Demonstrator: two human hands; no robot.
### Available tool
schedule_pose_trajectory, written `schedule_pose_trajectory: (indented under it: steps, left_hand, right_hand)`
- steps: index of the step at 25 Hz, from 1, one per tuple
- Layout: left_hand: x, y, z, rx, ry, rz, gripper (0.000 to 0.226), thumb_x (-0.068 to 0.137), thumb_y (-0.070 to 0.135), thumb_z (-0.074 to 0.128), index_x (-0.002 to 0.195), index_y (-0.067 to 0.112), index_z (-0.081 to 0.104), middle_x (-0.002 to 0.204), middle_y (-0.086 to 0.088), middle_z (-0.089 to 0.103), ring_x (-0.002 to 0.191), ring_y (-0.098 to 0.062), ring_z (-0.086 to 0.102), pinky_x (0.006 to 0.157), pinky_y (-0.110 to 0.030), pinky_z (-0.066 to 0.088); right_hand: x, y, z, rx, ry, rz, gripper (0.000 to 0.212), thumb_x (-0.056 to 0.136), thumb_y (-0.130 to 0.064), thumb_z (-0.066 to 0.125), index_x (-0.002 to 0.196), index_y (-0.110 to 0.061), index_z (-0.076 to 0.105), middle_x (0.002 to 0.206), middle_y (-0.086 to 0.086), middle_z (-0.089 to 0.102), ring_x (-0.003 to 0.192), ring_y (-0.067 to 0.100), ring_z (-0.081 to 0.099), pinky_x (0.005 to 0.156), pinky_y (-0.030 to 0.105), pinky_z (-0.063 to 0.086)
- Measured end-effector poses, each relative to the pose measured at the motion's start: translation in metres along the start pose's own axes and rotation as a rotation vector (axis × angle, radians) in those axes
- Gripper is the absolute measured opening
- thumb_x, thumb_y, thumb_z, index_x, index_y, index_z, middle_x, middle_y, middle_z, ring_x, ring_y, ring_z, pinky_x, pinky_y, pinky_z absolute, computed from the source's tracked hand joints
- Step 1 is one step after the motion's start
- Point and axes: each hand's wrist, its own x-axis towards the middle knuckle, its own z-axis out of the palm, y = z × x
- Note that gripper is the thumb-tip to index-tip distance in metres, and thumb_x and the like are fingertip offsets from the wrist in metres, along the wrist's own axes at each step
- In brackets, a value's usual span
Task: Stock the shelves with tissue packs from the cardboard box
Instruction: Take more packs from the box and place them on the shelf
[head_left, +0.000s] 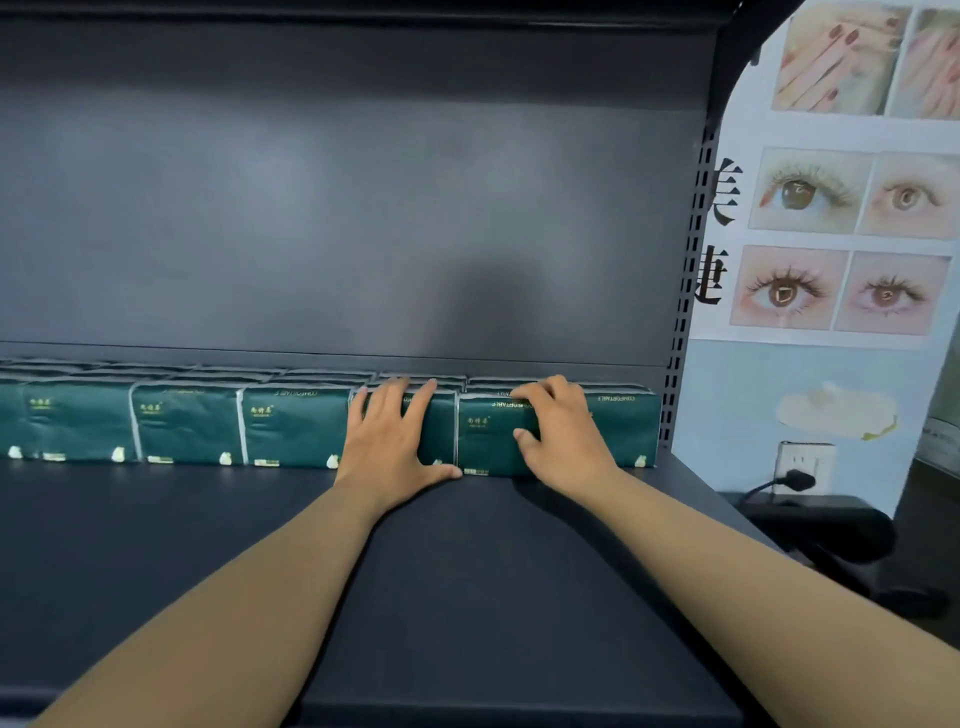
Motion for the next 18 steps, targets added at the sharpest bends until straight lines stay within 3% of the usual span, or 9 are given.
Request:
schedule_pose_trajectory:
  steps: [4, 9, 18]
  left_hand:
    - [0.008, -0.006, 0.017, -0.056, 0.073, -0.007, 0.110, 0.052, 0.074, 0.069, 0.142, 0.017, 0.040, 0.125, -0.008, 0.049, 0.125, -0.026, 0.040, 0.114, -0.046, 0.003]
    - [0.008, -0.002, 0.015, -0.028, 0.037, -0.019, 0.109, 0.059, 0.075, 0.066, 0.147, 0.024, 0.027, 0.134, -0.004, 0.039, 0.132, -0.020, 0.028, 0.114, -0.043, -0.007]
    - [0.000, -0.005, -0.006, -0.004, 0.078, -0.091, 0.106, 0.063, 0.071, 0.067, 0.147, 0.023, 0.026, 0.141, -0.008, 0.034, 0.136, -0.023, 0.023, 0.115, -0.044, -0.005]
  right_hand:
    - [0.002, 0.007, 0.019, -0.100, 0.006, -0.049, 0.057, 0.084, -0.034, 0.061, 0.134, -0.021, 0.038, 0.133, -0.001, 0.035, 0.127, 0.018, 0.024, 0.103, 0.037, 0.036]
    - [0.002, 0.011, 0.020, -0.178, 0.036, -0.081, 0.058, 0.084, -0.040, 0.060, 0.135, -0.023, 0.038, 0.133, -0.001, 0.037, 0.128, 0.019, 0.026, 0.101, 0.039, 0.038]
    - [-0.002, 0.000, 0.008, -0.299, 0.091, -0.091, 0.069, 0.080, -0.048, 0.063, 0.136, -0.019, 0.037, 0.133, 0.004, 0.040, 0.127, 0.024, 0.030, 0.100, 0.041, 0.034]
